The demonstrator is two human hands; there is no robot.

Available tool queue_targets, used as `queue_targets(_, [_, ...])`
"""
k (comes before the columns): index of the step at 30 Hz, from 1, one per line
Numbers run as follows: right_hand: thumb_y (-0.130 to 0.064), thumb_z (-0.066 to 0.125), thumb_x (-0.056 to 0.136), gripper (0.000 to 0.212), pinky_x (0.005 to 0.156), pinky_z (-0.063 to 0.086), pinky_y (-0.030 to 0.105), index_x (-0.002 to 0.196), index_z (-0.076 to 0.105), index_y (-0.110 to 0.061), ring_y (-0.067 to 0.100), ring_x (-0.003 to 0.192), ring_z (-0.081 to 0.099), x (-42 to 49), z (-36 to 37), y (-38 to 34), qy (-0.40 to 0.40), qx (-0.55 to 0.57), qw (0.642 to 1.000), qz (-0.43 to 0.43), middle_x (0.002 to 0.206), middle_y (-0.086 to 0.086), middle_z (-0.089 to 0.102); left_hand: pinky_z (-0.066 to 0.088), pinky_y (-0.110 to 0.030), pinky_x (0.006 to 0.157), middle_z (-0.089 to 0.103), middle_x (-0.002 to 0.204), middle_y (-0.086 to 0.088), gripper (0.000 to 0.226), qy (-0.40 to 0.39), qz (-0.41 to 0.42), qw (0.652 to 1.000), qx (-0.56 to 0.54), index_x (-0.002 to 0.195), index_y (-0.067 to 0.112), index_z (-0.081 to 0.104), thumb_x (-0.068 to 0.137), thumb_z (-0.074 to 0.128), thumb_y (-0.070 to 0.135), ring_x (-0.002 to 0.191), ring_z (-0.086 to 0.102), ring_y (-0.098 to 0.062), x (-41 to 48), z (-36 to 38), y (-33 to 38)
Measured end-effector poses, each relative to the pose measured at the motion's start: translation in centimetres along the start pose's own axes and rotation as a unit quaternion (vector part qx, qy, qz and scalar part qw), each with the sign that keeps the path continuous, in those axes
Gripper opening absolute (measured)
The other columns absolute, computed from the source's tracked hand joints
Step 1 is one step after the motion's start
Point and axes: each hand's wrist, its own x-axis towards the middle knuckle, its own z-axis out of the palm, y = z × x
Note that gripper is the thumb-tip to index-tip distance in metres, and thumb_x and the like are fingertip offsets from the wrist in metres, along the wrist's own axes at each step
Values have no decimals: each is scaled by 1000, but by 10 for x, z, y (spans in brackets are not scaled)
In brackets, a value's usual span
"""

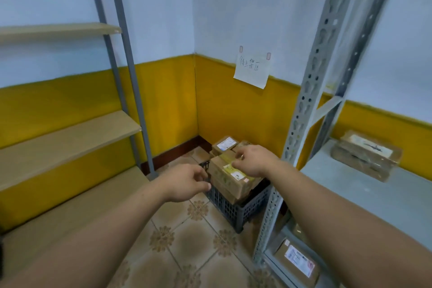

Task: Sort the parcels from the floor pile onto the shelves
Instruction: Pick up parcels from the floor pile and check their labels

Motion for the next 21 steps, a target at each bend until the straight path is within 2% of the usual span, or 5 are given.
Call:
queue_targets(2, [-46,48,99,48,90,46,36,139,50,-20,25,118,54,47,5,-7,4,6,1000,19,138,7,55,50,-34,92,61,117,4,44,-13,9,1000,9,128,23,57,91,58,47,105,59,-14,40,-11,-29])
queue_targets(6, [-47,45,101,51,96,46,38,142,47,-18,27,124,51,125,8,-17,3,12,997,70,144,9,50,47,-31,90,58,128,-1,48,-32,31,999,19,134,20,52,93,55,46,113,56,-17,121,-36,-76])
queue_targets(10, [-49,44,101,59,105,42,39,151,37,-18,28,135,44,183,3,-8,1,16,993,117,154,8,39,45,-33,99,54,135,2,52,-61,60,996,16,137,20,51,92,57,46,120,52,-16,202,-53,-104])
queue_targets(15, [-50,45,101,65,109,36,38,155,28,-18,29,141,36,247,8,32,-19,24,985,172,158,10,33,44,-24,82,60,125,7,51,-91,92,991,12,133,27,55,88,57,51,103,54,-7,307,-52,-120])
queue_targets(21, [-53,47,97,67,106,41,41,151,33,-17,33,134,40,342,48,99,-41,19,974,220,151,14,40,29,-13,63,61,117,7,47,-128,137,975,123,134,25,53,94,53,48,90,49,-6,426,-29,-129])
